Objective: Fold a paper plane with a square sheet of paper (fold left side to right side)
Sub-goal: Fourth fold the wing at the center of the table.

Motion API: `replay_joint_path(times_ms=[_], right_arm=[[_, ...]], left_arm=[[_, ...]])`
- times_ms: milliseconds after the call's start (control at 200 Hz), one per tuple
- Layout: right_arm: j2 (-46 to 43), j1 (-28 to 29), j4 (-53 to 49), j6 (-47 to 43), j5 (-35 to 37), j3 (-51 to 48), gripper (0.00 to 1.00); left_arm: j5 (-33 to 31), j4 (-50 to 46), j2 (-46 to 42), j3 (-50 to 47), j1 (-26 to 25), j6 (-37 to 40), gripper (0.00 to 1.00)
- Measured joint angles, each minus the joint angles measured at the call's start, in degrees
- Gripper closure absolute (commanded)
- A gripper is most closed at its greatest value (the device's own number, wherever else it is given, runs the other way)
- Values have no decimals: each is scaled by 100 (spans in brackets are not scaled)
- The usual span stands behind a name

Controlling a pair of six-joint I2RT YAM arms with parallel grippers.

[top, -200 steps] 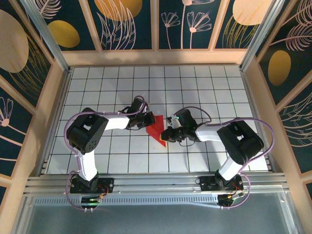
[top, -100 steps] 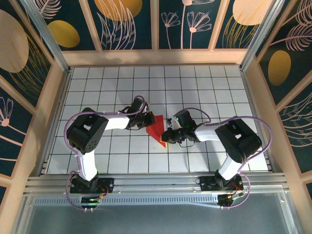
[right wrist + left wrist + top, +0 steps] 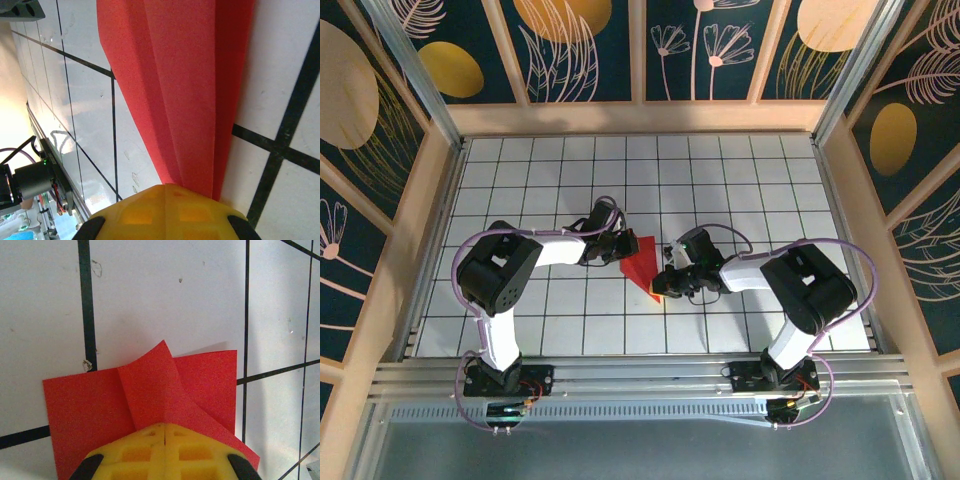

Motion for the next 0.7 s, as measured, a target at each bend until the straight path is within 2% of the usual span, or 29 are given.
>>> replay_joint_path(times_ms=[701], right_arm=[[55,61,551,63,-46,-133,100]], left_arm=[[0,-7,7,7,0,0,98]])
